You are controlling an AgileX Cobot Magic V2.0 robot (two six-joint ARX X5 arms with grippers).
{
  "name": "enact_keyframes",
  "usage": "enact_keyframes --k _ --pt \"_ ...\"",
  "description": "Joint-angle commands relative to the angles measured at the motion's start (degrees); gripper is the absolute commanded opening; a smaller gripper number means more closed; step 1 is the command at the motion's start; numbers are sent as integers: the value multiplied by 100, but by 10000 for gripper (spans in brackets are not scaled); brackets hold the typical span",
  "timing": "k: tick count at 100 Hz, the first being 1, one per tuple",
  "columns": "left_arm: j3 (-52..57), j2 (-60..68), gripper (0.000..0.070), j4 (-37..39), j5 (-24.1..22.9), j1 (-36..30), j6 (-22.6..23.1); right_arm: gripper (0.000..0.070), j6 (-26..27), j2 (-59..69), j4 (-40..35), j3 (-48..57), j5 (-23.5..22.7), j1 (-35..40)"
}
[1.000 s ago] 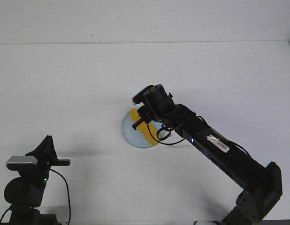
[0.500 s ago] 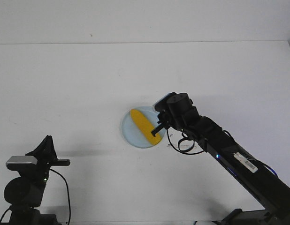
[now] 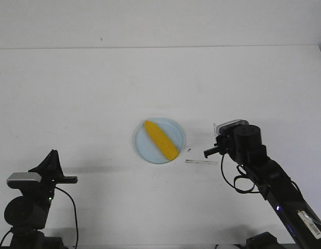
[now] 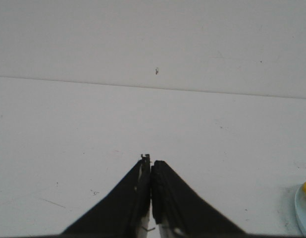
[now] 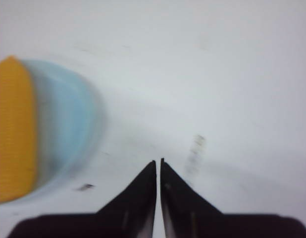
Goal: Place corn on plate with both arms
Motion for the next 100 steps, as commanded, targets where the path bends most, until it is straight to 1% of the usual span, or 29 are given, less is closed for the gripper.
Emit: enact_keyframes --k 1,15,25,34,48,56,64,85,100 --pt "46 -4 1 52 4 -4 -13 15 157 -127 94 -127 28 -260" --pt "46 -4 1 52 4 -4 -13 15 160 -551 160 -511 39 -841" --pt "46 -4 1 52 4 -4 -13 15 162 -879 422 -796 39 -1167" --pt "46 -4 1 52 4 -4 -13 15 164 -1226 933 -1134 37 -1377" --pt "46 -4 1 52 7 -4 -13 15 190 -1880 2059 -1777 28 -1447" --pt "46 -4 1 52 4 -4 -13 15 199 -2284 2304 -2039 24 -1445" --pt "46 -4 1 52 4 -4 -13 15 199 -2691 2247 -2208 22 -1445" --pt "46 -4 1 52 4 -4 -13 15 197 -3727 1405 -2247 28 -1445" --pt "46 -4 1 52 4 -4 -13 15 197 -4483 1027 -2247 26 -1445"
